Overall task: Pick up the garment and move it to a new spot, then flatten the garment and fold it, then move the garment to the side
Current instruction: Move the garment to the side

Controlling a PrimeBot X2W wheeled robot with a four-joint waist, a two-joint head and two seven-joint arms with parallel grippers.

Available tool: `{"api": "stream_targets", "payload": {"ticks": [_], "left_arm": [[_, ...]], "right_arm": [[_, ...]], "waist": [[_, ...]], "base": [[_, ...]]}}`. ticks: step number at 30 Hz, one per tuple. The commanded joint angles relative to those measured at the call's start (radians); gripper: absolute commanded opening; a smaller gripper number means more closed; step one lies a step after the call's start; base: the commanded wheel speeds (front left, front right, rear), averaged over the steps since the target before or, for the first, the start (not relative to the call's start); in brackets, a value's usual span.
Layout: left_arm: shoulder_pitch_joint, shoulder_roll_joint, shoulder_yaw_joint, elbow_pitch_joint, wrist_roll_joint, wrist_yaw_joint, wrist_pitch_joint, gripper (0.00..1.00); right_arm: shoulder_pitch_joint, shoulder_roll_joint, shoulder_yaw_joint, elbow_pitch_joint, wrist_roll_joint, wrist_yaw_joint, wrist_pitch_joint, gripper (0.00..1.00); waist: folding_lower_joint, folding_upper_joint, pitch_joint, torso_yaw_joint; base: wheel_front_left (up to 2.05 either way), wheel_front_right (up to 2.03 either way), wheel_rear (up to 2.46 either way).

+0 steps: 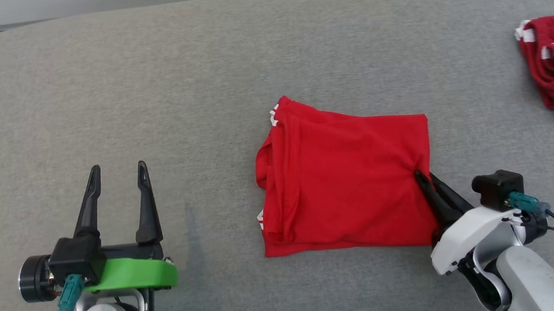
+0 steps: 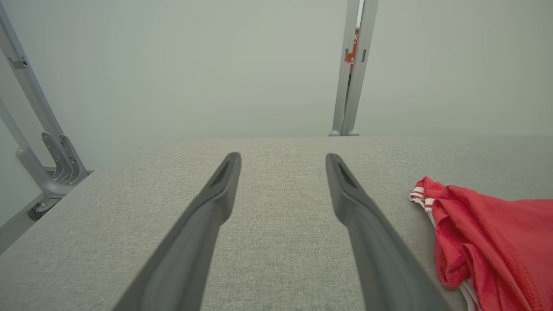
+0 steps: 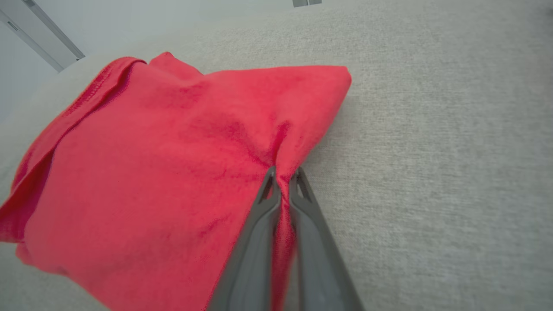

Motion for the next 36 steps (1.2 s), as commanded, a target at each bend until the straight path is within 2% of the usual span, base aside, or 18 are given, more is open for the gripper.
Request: {"api": "stream_targets", "payload": {"ticks": [1, 2, 6, 12, 15, 21, 29, 33, 34, 35, 36], "left_arm": [[0.015, 0.010, 0.002, -0.007, 0.007, -0.002, -0.003, 1.00], [0.012, 0.011, -0.002, -0.012, 0.011, -0.010, -0.003, 1.00], [0.001, 0.018, -0.003, -0.024, 0.022, -0.011, -0.002, 1.00], [-0.042, 0.025, -0.022, -0.038, 0.037, -0.025, -0.003, 1.00], [-0.085, 0.026, -0.045, -0.045, 0.042, -0.038, -0.002, 1.00], [-0.168, 0.041, -0.075, -0.058, 0.059, -0.062, -0.001, 1.00], [-0.260, 0.041, -0.125, -0.083, 0.078, -0.083, -0.002, 1.00], [-0.285, 0.042, -0.137, -0.089, 0.083, -0.088, -0.002, 1.00], [-0.288, 0.041, -0.140, -0.090, 0.084, -0.089, -0.002, 1.00], [-0.290, 0.041, -0.142, -0.090, 0.085, -0.090, -0.002, 1.00], [-0.292, 0.041, -0.145, -0.089, 0.085, -0.090, -0.002, 1.00]], "right_arm": [[0.013, -0.014, -0.007, -0.005, 0.007, -0.002, 0.003, 0.00], [0.020, -0.031, -0.018, -0.003, 0.018, -0.002, 0.003, 0.00], [0.004, -0.057, -0.034, 0.002, 0.040, -0.002, 0.002, 0.00], [-0.093, -0.091, -0.023, 0.000, 0.050, -0.002, 0.009, 0.00], [-0.192, -0.124, -0.014, -0.004, 0.050, -0.002, 0.016, 0.00], [-0.412, -0.231, 0.000, 0.027, 0.042, -0.002, 0.026, 0.00], [-0.571, -0.409, -0.127, 0.205, 0.074, -0.002, 0.015, 0.00], [-0.596, -0.435, -0.199, 0.298, 0.057, -0.002, 0.020, 0.00], [-0.607, -0.443, -0.231, 0.341, 0.041, -0.002, 0.020, 0.07], [-0.609, -0.439, -0.248, 0.370, 0.034, -0.002, 0.026, 0.33], [-0.614, -0.431, -0.273, 0.399, 0.024, -0.002, 0.016, 0.94]], "waist": [[0.0000, -0.0001, -0.024, -0.134], [0.0000, -0.0001, -0.023, -0.177], [0.0000, -0.0001, -0.010, -0.253], [0.0000, -0.0001, 0.041, -0.294], [0.0000, -0.0001, 0.089, -0.280], [0.0000, -0.0001, 0.193, -0.237], [0.0000, -0.0001, 0.313, -0.163], [0.0000, -0.0001, 0.349, -0.145], [0.0000, -0.0001, 0.355, -0.142], [0.0000, -0.0001, 0.356, -0.140], [0.0000, -0.0001, 0.356, -0.139]], "base": [[0.00, 0.00, 0.00], [0.00, 0.00, 0.00], [0.00, 0.00, 0.00], [0.00, 0.00, 0.00], [0.00, 0.00, 0.00], [0.00, 0.00, 0.00], [0.00, 0.00, 0.00], [0.00, 0.00, 0.00], [0.00, 0.00, 0.00], [0.00, 0.00, 0.00], [0.00, 0.00, 0.00]]}}
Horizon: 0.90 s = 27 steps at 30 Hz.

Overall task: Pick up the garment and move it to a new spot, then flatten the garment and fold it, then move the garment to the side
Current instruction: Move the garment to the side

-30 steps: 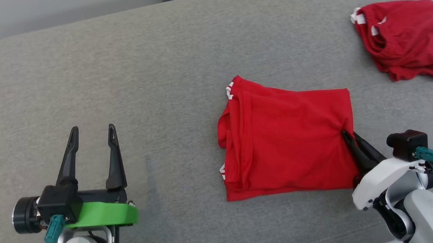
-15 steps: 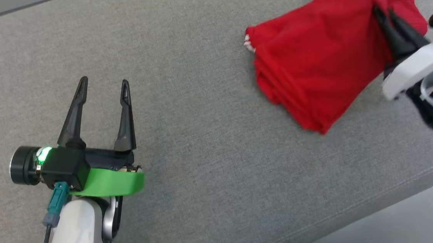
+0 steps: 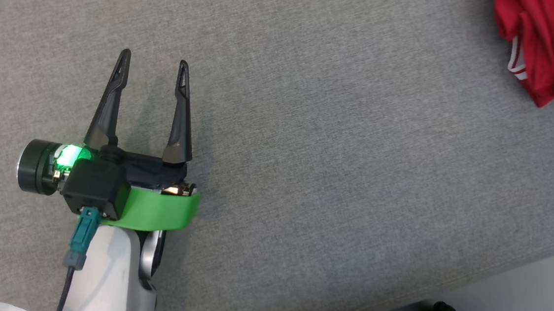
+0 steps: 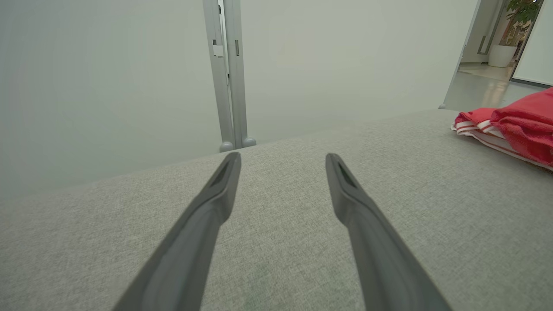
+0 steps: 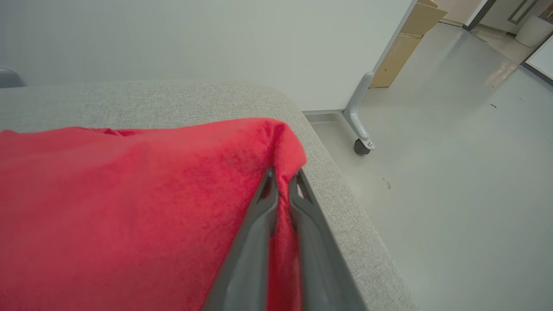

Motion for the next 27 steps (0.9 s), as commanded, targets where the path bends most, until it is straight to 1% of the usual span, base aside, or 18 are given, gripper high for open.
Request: {"api": "stream_targets", "payload": {"ticks": [1, 3, 6, 8, 11, 15, 20, 25, 27], "left_arm": [[-0.020, 0.004, -0.004, 0.000, 0.011, -0.004, -0.002, 1.00], [-0.017, 0.003, -0.005, 0.004, 0.012, -0.004, -0.003, 1.00], [0.004, 0.000, -0.006, 0.010, 0.010, 0.001, -0.003, 1.00], [0.024, 0.000, -0.003, 0.016, 0.006, 0.005, -0.003, 1.00], [0.052, 0.002, 0.000, 0.026, 0.000, 0.009, -0.003, 1.00], [0.100, 0.007, 0.007, 0.042, -0.010, 0.018, -0.003, 1.00], [0.170, 0.014, 0.025, 0.060, -0.023, 0.037, -0.003, 1.00], [0.238, 0.014, 0.043, 0.076, -0.043, 0.062, -0.002, 1.00], [0.262, 0.015, 0.049, 0.084, -0.052, 0.070, -0.001, 1.00]], "right_arm": [[-0.015, 0.005, -0.025, 0.026, -0.021, -0.002, -0.022, 1.00], [-0.005, 0.032, -0.052, 0.060, -0.041, -0.002, -0.054, 1.00], [0.041, 0.054, -0.096, 0.090, -0.069, -0.002, -0.118, 1.00], [0.077, 0.089, -0.119, 0.087, -0.078, -0.002, -0.148, 1.00], [0.138, 0.123, -0.155, 0.051, -0.096, -0.002, -0.173, 1.00], [0.260, 0.189, -0.210, -0.066, -0.118, -0.002, -0.184, 1.00], [0.435, 0.297, -0.251, -0.289, -0.159, -0.002, -0.184, 1.00], [0.593, 0.406, -0.215, -0.478, -0.184, -0.002, -0.183, 1.00], [0.648, 0.435, -0.195, -0.533, -0.190, -0.002, -0.170, 1.00]], "waist": [[0.0000, -0.0001, 0.038, 0.043], [0.0000, -0.0001, 0.023, 0.042], [0.0000, -0.0001, -0.017, 0.036], [0.0000, -0.0001, -0.051, 0.028], [0.0000, -0.0001, -0.104, 0.016], [0.0000, -0.0001, -0.182, -0.004], [0.0000, -0.0001, -0.272, -0.020], [0.0000, -0.0001, -0.346, -0.015], [0.0000, -0.0001, -0.373, -0.007]], "base": [[0.00, 0.00, 0.00], [0.00, 0.00, 0.00], [0.00, 0.00, 0.00], [0.00, 0.00, 0.00], [0.00, 0.00, 0.00], [0.00, 0.00, 0.00], [0.00, 0.00, 0.00], [0.00, 0.00, 0.00], [0.00, 0.00, 0.00]]}}
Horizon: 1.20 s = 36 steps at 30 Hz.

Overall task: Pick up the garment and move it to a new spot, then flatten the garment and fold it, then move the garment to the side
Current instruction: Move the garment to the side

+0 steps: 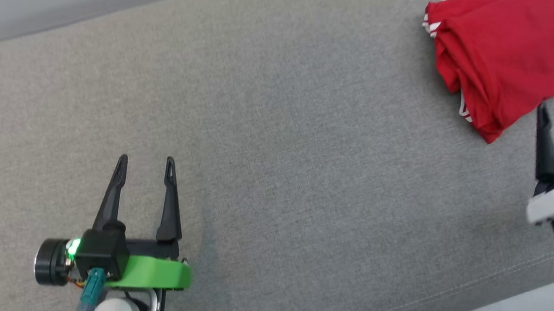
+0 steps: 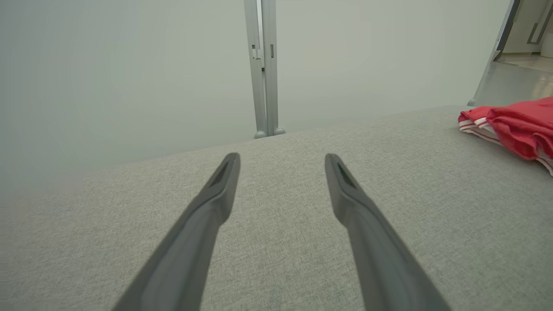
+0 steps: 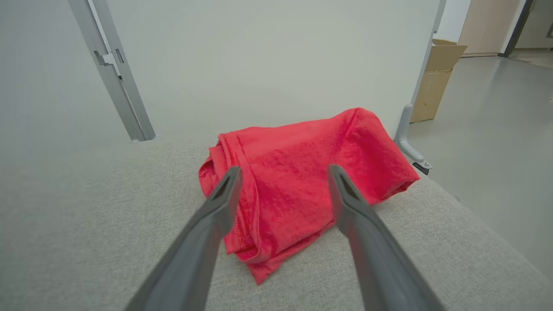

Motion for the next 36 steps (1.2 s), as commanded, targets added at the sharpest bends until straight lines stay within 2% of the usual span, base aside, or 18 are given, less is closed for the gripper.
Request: {"api": "stream_targets", "payload": {"ticks": [1, 5, 12, 21, 36], "left_arm": [[0.027, 0.005, 0.006, 0.005, -0.014, 0.007, -0.001, 1.00], [0.076, 0.008, 0.021, 0.029, -0.022, 0.031, -0.001, 1.00], [0.129, -0.002, 0.049, 0.041, -0.049, 0.057, -0.002, 1.00], [0.172, 0.003, 0.075, 0.039, -0.075, 0.046, -0.002, 1.00], [0.200, -0.010, 0.087, 0.062, -0.058, 0.022, -0.003, 1.00]], "right_arm": [[0.039, 0.012, 0.008, -0.030, -0.006, -0.002, 0.008, 1.00], [0.141, 0.075, 0.046, -0.144, -0.012, -0.002, 0.048, 1.00], [0.221, 0.115, 0.099, -0.246, -0.031, -0.001, 0.094, 1.00], [0.266, 0.132, 0.146, -0.322, -0.069, -0.001, 0.146, 1.00], [0.318, 0.152, 0.145, -0.394, -0.095, -0.001, 0.193, 1.00]], "waist": [[0.0000, 0.0000, -0.091, -0.003], [0.0000, 0.0000, -0.149, 0.034], [0.0000, 0.0000, -0.202, 0.091], [0.0000, 0.0000, -0.225, 0.151], [0.0000, 0.0000, -0.248, 0.168]], "base": [[0.00, 0.00, 0.00], [0.00, 0.00, 0.00], [0.00, 0.00, 0.00], [0.00, 0.00, 0.00], [0.00, 0.00, 0.00]]}}
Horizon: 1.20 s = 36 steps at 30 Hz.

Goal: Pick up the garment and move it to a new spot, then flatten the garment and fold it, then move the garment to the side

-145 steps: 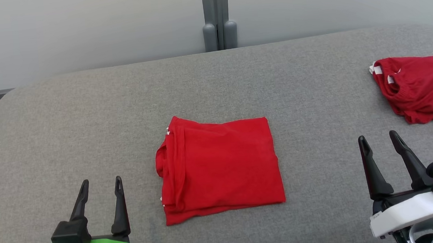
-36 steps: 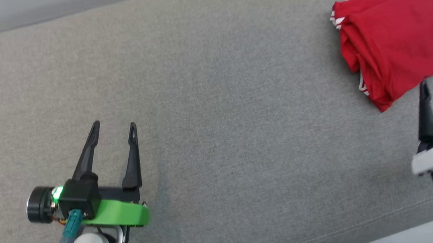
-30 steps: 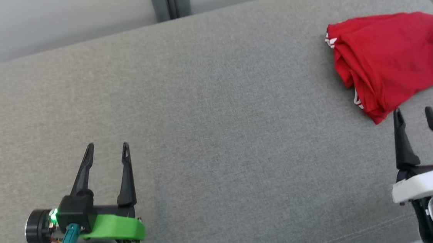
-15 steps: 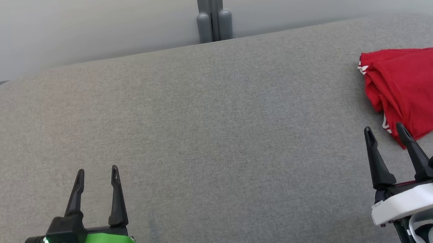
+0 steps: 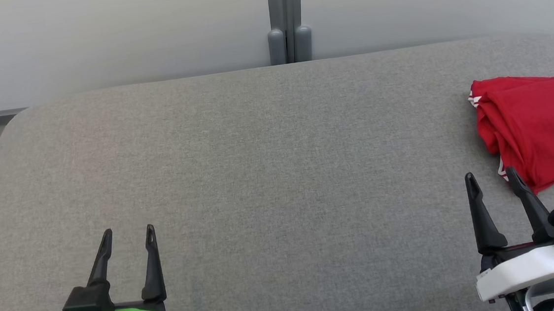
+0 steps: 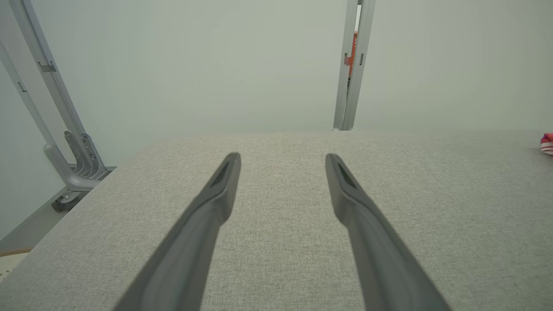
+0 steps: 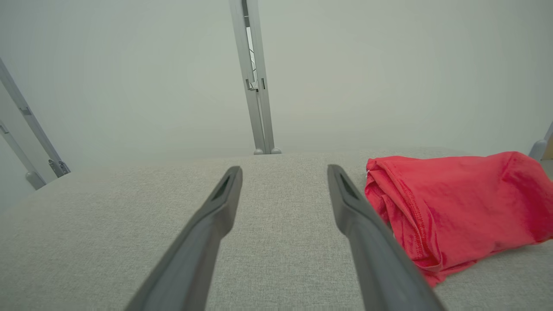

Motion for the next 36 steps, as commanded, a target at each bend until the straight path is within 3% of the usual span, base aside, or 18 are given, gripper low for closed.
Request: {"api": "stream_targets", "payload": {"ticks": [1, 23, 24, 27, 36], "left_arm": [[0.014, -0.003, 0.003, 0.003, 0.003, -0.004, -0.002, 1.00], [0.006, -0.013, 0.006, 0.044, 0.026, -0.025, -0.003, 1.00], [0.002, -0.014, 0.004, 0.045, 0.020, -0.022, 0.000, 0.00], [0.001, -0.019, 0.006, 0.067, 0.007, -0.023, 0.009, 0.00], [-0.018, -0.027, 0.038, 0.072, -0.185, -0.038, 0.061, 0.00]], "right_arm": [[0.010, 0.003, -0.003, -0.007, -0.006, -0.001, 0.002, 1.00], [0.023, 0.009, -0.007, -0.002, 0.006, -0.001, 0.009, 1.00], [0.009, 0.009, -0.005, -0.002, 0.004, 0.000, 0.009, 0.00], [0.010, 0.014, 0.000, 0.020, 0.016, 0.000, 0.008, 0.00], [-0.022, 0.003, 0.004, 0.071, 0.222, 0.000, 0.022, 0.00]], "waist": [[0.0000, 0.0000, -0.001, -0.002], [0.0000, 0.0000, -0.017, -0.004], [0.0000, 0.0000, -0.017, -0.005], [0.0000, 0.0000, -0.017, -0.005], [0.0000, 0.0000, -0.018, -0.009]], "base": [[0.00, 0.00, 0.00], [0.00, 0.00, 0.00], [0.00, 0.00, 0.00], [0.00, 0.00, 0.00], [0.00, 0.00, 0.00]]}}
